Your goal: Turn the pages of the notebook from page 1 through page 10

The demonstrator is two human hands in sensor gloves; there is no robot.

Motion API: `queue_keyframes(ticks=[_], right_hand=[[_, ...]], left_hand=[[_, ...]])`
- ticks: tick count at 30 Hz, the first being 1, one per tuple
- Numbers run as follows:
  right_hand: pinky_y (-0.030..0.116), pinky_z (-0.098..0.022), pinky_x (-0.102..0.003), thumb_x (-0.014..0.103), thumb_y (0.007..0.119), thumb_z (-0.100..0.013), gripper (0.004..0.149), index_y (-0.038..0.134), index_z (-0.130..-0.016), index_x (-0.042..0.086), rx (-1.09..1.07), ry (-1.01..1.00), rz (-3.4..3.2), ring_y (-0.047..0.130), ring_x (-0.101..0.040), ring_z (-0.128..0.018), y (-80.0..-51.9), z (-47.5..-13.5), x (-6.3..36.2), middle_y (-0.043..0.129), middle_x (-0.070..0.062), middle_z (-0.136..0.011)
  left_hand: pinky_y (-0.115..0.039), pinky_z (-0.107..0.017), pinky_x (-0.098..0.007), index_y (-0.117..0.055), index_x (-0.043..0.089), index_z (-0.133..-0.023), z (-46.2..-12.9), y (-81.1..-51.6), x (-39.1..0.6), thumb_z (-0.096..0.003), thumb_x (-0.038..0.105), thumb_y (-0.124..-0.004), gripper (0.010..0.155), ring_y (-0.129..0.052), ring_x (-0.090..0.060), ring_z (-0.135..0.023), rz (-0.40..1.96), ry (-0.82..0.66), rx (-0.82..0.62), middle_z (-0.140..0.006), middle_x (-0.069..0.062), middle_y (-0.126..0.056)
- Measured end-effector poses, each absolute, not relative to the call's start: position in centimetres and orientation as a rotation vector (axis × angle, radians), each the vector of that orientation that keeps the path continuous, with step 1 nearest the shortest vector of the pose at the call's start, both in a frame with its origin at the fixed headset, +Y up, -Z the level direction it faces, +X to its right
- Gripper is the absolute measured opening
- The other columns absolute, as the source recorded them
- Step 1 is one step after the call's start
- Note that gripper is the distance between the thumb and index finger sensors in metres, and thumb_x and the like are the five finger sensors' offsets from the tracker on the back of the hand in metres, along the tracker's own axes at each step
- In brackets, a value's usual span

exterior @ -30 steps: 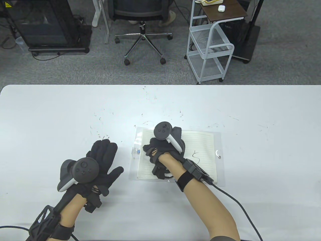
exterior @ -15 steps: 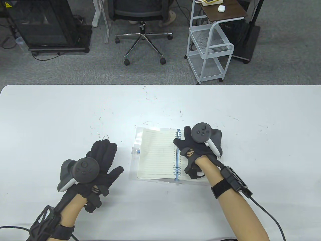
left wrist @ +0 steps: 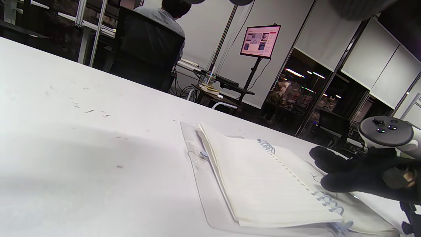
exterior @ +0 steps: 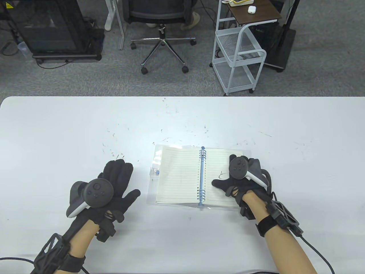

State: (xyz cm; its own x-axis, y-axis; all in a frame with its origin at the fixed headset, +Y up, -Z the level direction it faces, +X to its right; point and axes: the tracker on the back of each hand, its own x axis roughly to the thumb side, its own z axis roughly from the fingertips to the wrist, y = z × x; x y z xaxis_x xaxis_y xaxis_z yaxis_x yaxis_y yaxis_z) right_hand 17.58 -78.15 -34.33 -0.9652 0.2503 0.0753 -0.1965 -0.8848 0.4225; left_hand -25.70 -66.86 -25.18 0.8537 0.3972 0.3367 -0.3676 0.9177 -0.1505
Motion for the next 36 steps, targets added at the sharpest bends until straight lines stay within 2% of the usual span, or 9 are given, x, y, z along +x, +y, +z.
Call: queue_keyframes(ticks=[2,7,12,16,18,19,26,30,36], right_hand=[[0.026,-0.058,-0.081,0.082,0.066,-0.045,0.108,-0.002,-0.095,0.013,0.187,0.667,2.848,0.008,-0.068,-0.087,-78.6,-34.2,17.4,0.006,-0.038,-0.098],[0.025,-0.057,-0.081,0.075,0.068,-0.047,0.106,-0.002,-0.093,0.011,0.202,0.608,2.85,0.01,-0.064,-0.089,-78.3,-34.0,16.7,0.012,-0.034,-0.101],[0.029,-0.058,-0.079,0.06,0.082,-0.046,0.104,0.006,-0.095,0.008,0.202,0.445,2.781,0.018,-0.062,-0.09,-77.5,-33.7,16.1,0.03,-0.029,-0.105],[0.035,-0.059,-0.078,0.052,0.085,-0.046,0.1,0.01,-0.096,0.009,0.242,0.402,2.732,0.03,-0.063,-0.091,-76.2,-33.5,15.5,0.039,-0.023,-0.106],[0.041,-0.059,-0.076,0.052,0.085,-0.046,0.099,0.011,-0.097,0.01,0.232,0.401,2.668,0.04,-0.064,-0.091,-75.6,-33.5,15.3,0.039,-0.022,-0.106],[0.045,-0.059,-0.076,0.053,0.085,-0.046,0.099,0.01,-0.096,0.011,0.228,0.412,2.646,0.047,-0.064,-0.09,-75.4,-33.5,15.3,0.036,-0.023,-0.106],[0.059,-0.056,-0.072,0.055,0.079,-0.05,0.095,0.009,-0.096,0.011,0.057,0.394,2.377,0.064,-0.064,-0.084,-74.0,-33.4,17.5,0.021,-0.029,-0.103],[0.067,-0.054,-0.067,0.052,0.079,-0.05,0.094,0.01,-0.096,0.007,-0.049,0.363,2.192,0.077,-0.056,-0.08,-73.6,-33.5,19.5,0.021,-0.037,-0.098],[0.076,-0.051,-0.058,0.048,0.079,-0.049,0.093,0.015,-0.094,-0.002,-0.171,0.286,1.958,0.089,-0.044,-0.073,-73.3,-33.4,21.3,0.032,-0.045,-0.092]], left_hand=[[-0.036,-0.075,-0.071,-0.033,0.025,-0.114,-25.2,-66.9,-25.7,-0.0451,0.069,-0.064,0.087,-0.022,-0.047,-0.115,0.401,-0.372,-0.084,-0.119,-0.01,-0.025],[-0.036,-0.074,-0.071,-0.033,0.025,-0.114,-25.2,-66.9,-25.6,-0.0457,0.069,-0.064,0.086,-0.022,-0.047,-0.115,0.403,-0.369,-0.087,-0.119,-0.011,-0.025],[-0.036,-0.074,-0.071,-0.033,0.025,-0.114,-25.2,-66.9,-25.6,-0.0452,0.069,-0.064,0.087,-0.022,-0.047,-0.115,0.404,-0.368,-0.086,-0.119,-0.011,-0.025],[-0.036,-0.074,-0.071,-0.033,0.025,-0.114,-25.2,-66.8,-25.7,-0.0457,0.069,-0.064,0.086,-0.022,-0.047,-0.115,0.407,-0.368,-0.079,-0.119,-0.011,-0.025],[-0.036,-0.074,-0.071,-0.033,0.025,-0.114,-25.2,-66.8,-25.7,-0.0452,0.069,-0.064,0.087,-0.022,-0.047,-0.115,0.408,-0.368,-0.079,-0.119,-0.011,-0.025],[-0.037,-0.074,-0.071,-0.033,0.025,-0.114,-25.2,-66.8,-25.7,-0.0452,0.069,-0.064,0.087,-0.022,-0.047,-0.115,0.409,-0.368,-0.079,-0.119,-0.011,-0.025],[-0.037,-0.074,-0.071,-0.033,0.025,-0.114,-25.2,-66.8,-25.8,-0.0456,0.069,-0.064,0.086,-0.022,-0.047,-0.115,0.413,-0.37,-0.074,-0.119,-0.011,-0.025],[-0.036,-0.074,-0.071,-0.033,0.025,-0.114,-25.2,-66.8,-25.8,-0.0452,0.069,-0.064,0.087,-0.022,-0.047,-0.115,0.412,-0.371,-0.077,-0.119,-0.011,-0.025],[-0.037,-0.074,-0.071,-0.033,0.025,-0.114,-25.2,-66.8,-25.8,-0.0452,0.069,-0.064,0.087,-0.022,-0.047,-0.115,0.413,-0.366,-0.076,-0.119,-0.011,-0.025]])
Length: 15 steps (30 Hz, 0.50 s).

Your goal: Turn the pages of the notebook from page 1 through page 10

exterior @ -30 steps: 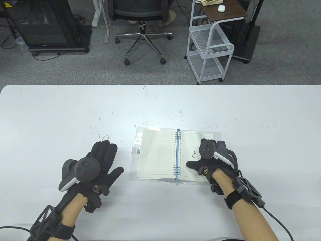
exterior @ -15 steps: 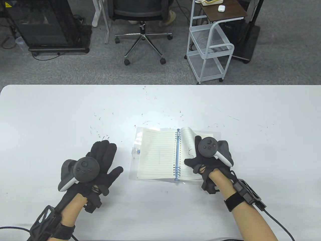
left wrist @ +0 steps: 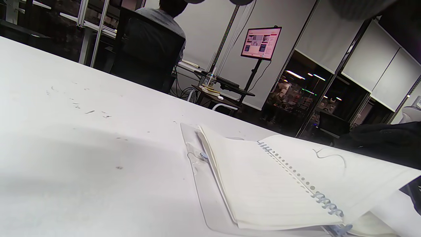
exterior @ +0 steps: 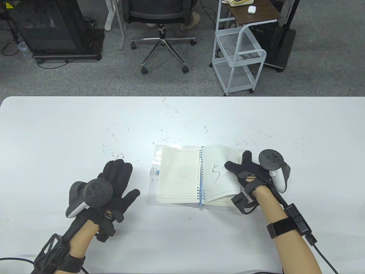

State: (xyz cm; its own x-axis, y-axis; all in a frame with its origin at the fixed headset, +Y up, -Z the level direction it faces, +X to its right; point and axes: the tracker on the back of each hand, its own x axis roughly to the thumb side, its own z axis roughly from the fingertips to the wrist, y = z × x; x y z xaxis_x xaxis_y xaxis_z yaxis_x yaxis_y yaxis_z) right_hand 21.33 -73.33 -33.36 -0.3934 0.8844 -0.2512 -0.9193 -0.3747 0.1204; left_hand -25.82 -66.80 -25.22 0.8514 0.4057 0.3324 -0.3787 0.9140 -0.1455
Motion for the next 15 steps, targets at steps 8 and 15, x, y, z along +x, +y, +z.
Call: queue_keyframes(ticks=[8,15], right_hand=[[0.089,-0.04,-0.047,0.038,0.083,-0.047,0.078,0.038,-0.092,-0.007,-0.299,0.235,1.787,0.108,-0.026,-0.051,-73.7,-33.1,22.3,0.077,-0.029,-0.082],[0.092,-0.036,-0.041,0.031,0.087,-0.046,0.062,0.057,-0.088,-0.002,-0.262,0.236,1.829,0.113,-0.016,-0.041,-73.5,-33.5,20.8,0.096,-0.016,-0.07]], left_hand=[[-0.037,-0.074,-0.071,-0.033,0.025,-0.114,-25.2,-66.8,-25.8,-0.0457,0.069,-0.064,0.086,-0.022,-0.047,-0.115,0.412,-0.368,-0.079,-0.119,-0.011,-0.025],[-0.037,-0.074,-0.071,-0.033,0.025,-0.114,-25.2,-66.8,-25.8,-0.0453,0.069,-0.064,0.087,-0.022,-0.047,-0.115,0.412,-0.37,-0.076,-0.119,-0.011,-0.026]])
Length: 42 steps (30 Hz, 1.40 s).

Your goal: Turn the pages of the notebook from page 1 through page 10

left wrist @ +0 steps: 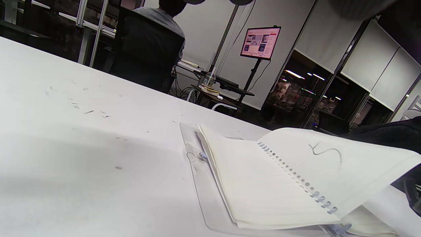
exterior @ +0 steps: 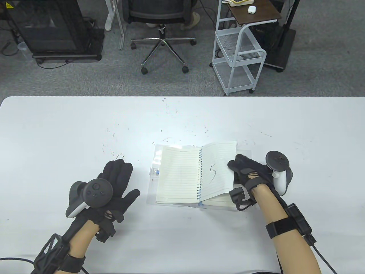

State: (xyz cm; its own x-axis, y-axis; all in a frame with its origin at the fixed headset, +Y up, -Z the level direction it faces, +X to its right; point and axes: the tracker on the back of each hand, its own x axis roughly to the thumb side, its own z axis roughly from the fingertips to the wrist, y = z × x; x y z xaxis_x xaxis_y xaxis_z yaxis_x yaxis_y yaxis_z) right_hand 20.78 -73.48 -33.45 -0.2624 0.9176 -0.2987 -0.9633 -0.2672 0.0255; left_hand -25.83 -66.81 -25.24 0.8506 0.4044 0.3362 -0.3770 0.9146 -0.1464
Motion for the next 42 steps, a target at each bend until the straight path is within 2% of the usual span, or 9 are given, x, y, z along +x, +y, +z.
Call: queue_keyframes(ticks=[8,15,24,31,35,40,42], right_hand=[[0.093,-0.034,-0.041,0.03,0.087,-0.046,0.058,0.061,-0.087,-0.001,-0.142,0.235,1.931,0.114,-0.016,-0.04,-71.4,-35.3,16.4,0.098,-0.015,-0.068],[0.093,-0.034,-0.041,0.029,0.087,-0.045,0.057,0.063,-0.087,-0.001,-0.009,0.263,2.096,0.114,-0.016,-0.039,-70.2,-36.9,10.8,0.099,-0.015,-0.067],[0.093,-0.032,-0.041,0.029,0.088,-0.044,0.056,0.064,-0.086,-0.001,0.064,0.33,2.268,0.115,-0.016,-0.036,-72.5,-38.1,4.6,0.1,-0.016,-0.066],[0.093,-0.032,-0.041,0.03,0.088,-0.044,0.056,0.064,-0.086,-0.001,0.079,0.391,2.346,0.115,-0.016,-0.036,-75.3,-38.6,2.3,0.1,-0.017,-0.066],[0.093,-0.035,-0.038,0.036,0.087,-0.045,0.062,0.059,-0.09,0.003,0.115,0.441,2.405,0.113,-0.014,-0.041,-75.6,-38.7,1.6,0.094,-0.019,-0.074],[0.091,-0.036,-0.043,0.047,0.081,-0.048,0.069,0.056,-0.091,0.001,0.138,0.504,2.344,0.112,-0.021,-0.044,-75.6,-38.7,1.2,0.087,-0.026,-0.078],[0.089,-0.036,-0.045,0.047,0.081,-0.048,0.069,0.055,-0.092,0.0,0.123,0.513,2.31,0.111,-0.024,-0.044,-75.7,-38.6,1.3,0.085,-0.028,-0.079]], left_hand=[[-0.037,-0.074,-0.071,-0.033,0.025,-0.114,-25.3,-66.8,-25.9,-0.0451,0.069,-0.064,0.087,-0.022,-0.047,-0.115,0.414,-0.369,-0.078,-0.119,-0.011,-0.026],[-0.037,-0.074,-0.071,-0.033,0.025,-0.114,-25.3,-66.8,-25.9,-0.0451,0.069,-0.064,0.087,-0.022,-0.047,-0.115,0.419,-0.375,-0.071,-0.119,-0.011,-0.026],[-0.037,-0.074,-0.071,-0.033,0.025,-0.114,-25.2,-66.8,-25.9,-0.0452,0.069,-0.064,0.087,-0.022,-0.047,-0.115,0.418,-0.384,-0.069,-0.119,-0.011,-0.026],[-0.037,-0.074,-0.071,-0.033,0.025,-0.114,-25.2,-66.8,-25.8,-0.0452,0.069,-0.064,0.087,-0.023,-0.047,-0.115,0.416,-0.388,-0.071,-0.119,-0.011,-0.026],[-0.037,-0.074,-0.071,-0.033,0.024,-0.114,-25.2,-67.1,-25.6,-0.0457,0.069,-0.064,0.087,-0.023,-0.047,-0.115,0.406,-0.393,-0.082,-0.119,-0.011,-0.026],[-0.037,-0.074,-0.071,-0.033,0.024,-0.114,-25.3,-67.2,-25.6,-0.0456,0.069,-0.064,0.087,-0.023,-0.047,-0.115,0.402,-0.391,-0.093,-0.119,-0.011,-0.026],[-0.037,-0.074,-0.071,-0.033,0.025,-0.114,-25.3,-67.2,-25.6,-0.0456,0.069,-0.064,0.087,-0.022,-0.047,-0.115,0.403,-0.389,-0.092,-0.119,-0.011,-0.026]])
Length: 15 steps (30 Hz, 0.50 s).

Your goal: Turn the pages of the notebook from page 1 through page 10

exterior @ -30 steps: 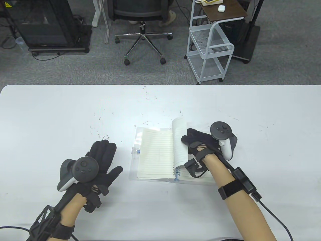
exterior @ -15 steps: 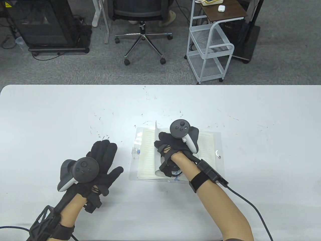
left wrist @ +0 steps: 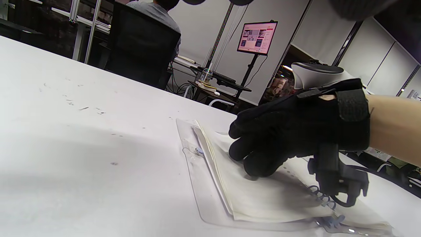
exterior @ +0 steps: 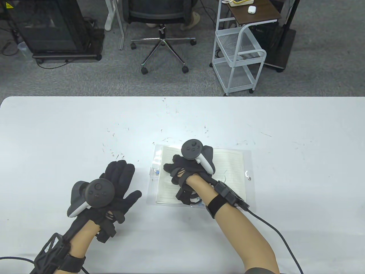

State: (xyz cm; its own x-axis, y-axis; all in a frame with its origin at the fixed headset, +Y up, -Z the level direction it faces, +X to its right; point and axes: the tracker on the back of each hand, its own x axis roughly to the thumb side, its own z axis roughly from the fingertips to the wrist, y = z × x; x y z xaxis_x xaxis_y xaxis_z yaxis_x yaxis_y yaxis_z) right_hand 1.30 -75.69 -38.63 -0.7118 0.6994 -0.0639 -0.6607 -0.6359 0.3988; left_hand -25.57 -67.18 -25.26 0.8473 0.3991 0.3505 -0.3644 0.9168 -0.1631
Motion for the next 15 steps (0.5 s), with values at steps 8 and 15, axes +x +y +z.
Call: queue_keyframes(ticks=[8,15], right_hand=[[0.087,-0.039,-0.05,0.048,0.08,-0.048,0.072,0.049,-0.094,0.001,0.137,0.439,2.256,0.108,-0.029,-0.05,-73.6,-37.8,4.4,0.078,-0.029,-0.085],[0.074,-0.05,-0.061,0.052,0.08,-0.048,0.088,0.026,-0.098,0.004,0.133,0.128,2.404,0.089,-0.045,-0.072,-71.2,-35.8,11.6,0.05,-0.035,-0.098]], left_hand=[[-0.037,-0.074,-0.071,-0.033,0.025,-0.114,-25.3,-67.0,-25.8,-0.0452,0.069,-0.064,0.087,-0.022,-0.047,-0.115,0.407,-0.383,-0.077,-0.119,-0.011,-0.026],[-0.037,-0.074,-0.071,-0.034,0.025,-0.114,-25.3,-67.2,-25.7,-0.0456,0.069,-0.064,0.086,-0.023,-0.047,-0.115,0.401,-0.381,-0.087,-0.119,-0.011,-0.026]])
